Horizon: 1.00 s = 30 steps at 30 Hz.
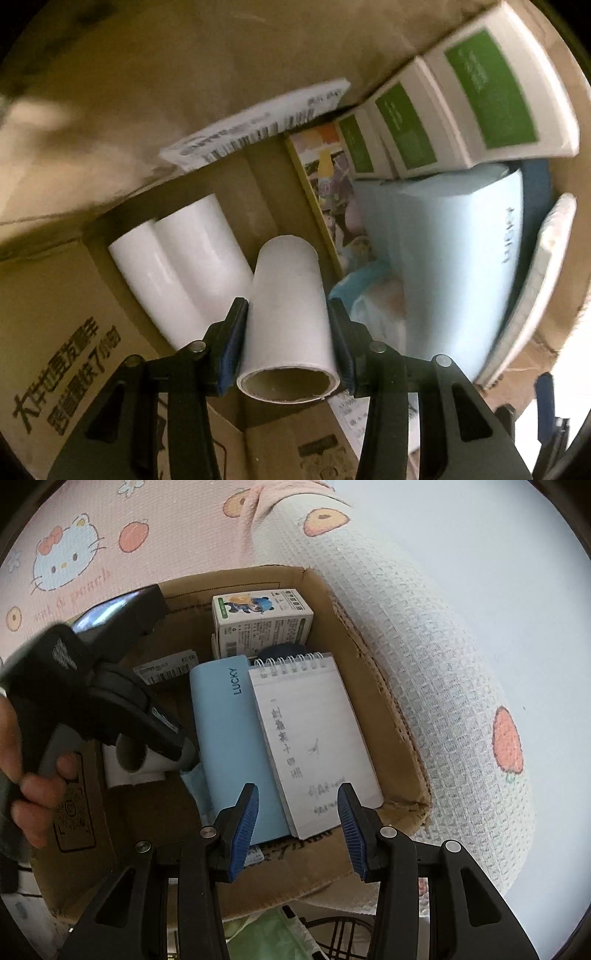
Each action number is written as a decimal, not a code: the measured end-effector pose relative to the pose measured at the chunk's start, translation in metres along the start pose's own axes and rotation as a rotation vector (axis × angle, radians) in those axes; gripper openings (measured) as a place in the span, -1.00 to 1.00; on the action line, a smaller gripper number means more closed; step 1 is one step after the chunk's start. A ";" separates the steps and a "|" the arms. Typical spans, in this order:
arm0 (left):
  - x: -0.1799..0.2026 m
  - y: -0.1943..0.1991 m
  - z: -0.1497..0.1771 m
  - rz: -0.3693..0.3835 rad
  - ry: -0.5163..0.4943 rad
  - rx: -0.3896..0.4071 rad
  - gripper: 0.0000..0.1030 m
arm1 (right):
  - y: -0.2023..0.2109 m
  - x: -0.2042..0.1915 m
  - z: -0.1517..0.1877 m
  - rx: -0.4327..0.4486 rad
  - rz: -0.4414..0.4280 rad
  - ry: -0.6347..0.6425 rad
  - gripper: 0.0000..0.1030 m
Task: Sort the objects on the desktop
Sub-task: 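Lower the tube into the box and open the left gripper, then withdraw the open left gripper up out of the box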
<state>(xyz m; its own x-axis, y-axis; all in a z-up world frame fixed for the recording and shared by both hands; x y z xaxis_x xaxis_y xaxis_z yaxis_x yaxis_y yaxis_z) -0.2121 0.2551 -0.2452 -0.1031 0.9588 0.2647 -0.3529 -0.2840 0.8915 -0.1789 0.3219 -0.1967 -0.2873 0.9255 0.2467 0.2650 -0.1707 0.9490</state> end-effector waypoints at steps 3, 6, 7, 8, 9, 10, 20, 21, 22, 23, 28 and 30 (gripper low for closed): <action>0.007 0.002 0.004 -0.003 -0.047 0.047 -0.08 | 0.000 -0.003 -0.001 0.003 -0.008 0.012 -0.20; 0.005 0.021 0.008 -0.060 -0.049 0.144 -0.08 | -0.001 -0.006 0.002 0.001 -0.006 0.030 -0.19; 0.005 0.029 0.007 -0.083 -0.051 0.190 -0.08 | -0.002 -0.005 0.003 -0.004 0.000 0.030 -0.20; 0.005 0.039 0.004 -0.120 -0.056 0.243 -0.08 | -0.003 -0.005 0.003 -0.007 0.005 0.029 -0.20; 0.005 0.045 0.000 -0.159 -0.060 0.289 -0.08 | -0.004 -0.005 0.004 -0.013 0.010 0.030 -0.20; 0.005 0.049 -0.003 -0.195 -0.062 0.319 -0.08 | -0.004 -0.005 0.004 -0.015 0.008 0.028 -0.19; 0.006 0.015 -0.006 -0.287 -0.037 0.257 -0.07 | 0.007 0.010 0.002 -0.007 0.015 -0.013 -0.20; 0.007 0.010 -0.005 -0.277 -0.032 0.233 -0.08 | 0.008 0.012 0.002 -0.007 0.016 -0.018 -0.19; 0.007 0.007 -0.005 -0.266 -0.021 0.221 -0.08 | 0.009 0.014 0.003 -0.009 0.018 -0.023 -0.19; 0.008 0.007 -0.005 -0.260 -0.021 0.215 -0.08 | 0.009 0.015 0.004 -0.010 0.019 -0.027 -0.19; 0.010 0.005 0.000 -0.186 0.000 0.153 -0.08 | 0.013 0.014 0.007 -0.017 0.006 -0.033 -0.19; 0.011 0.003 0.007 -0.117 0.026 0.115 -0.08 | 0.014 0.011 0.009 -0.027 -0.013 -0.032 -0.19</action>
<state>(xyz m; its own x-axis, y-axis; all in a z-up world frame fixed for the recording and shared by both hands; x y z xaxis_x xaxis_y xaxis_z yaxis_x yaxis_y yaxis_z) -0.2080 0.2650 -0.2372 -0.0924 0.9846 0.1484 -0.2553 -0.1674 0.9523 -0.1704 0.3328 -0.1827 -0.2608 0.9379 0.2287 0.2368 -0.1675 0.9570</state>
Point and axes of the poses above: each gripper's, at about its wrist camera, not at the fingertips, and y roughly against the way its jaws point, x to its right, z to its underside, the point moved 10 cm from there along -y, roughly the way its jaws point, and after that the axes turned 7 degrees about -x, right-handed, at the moved point
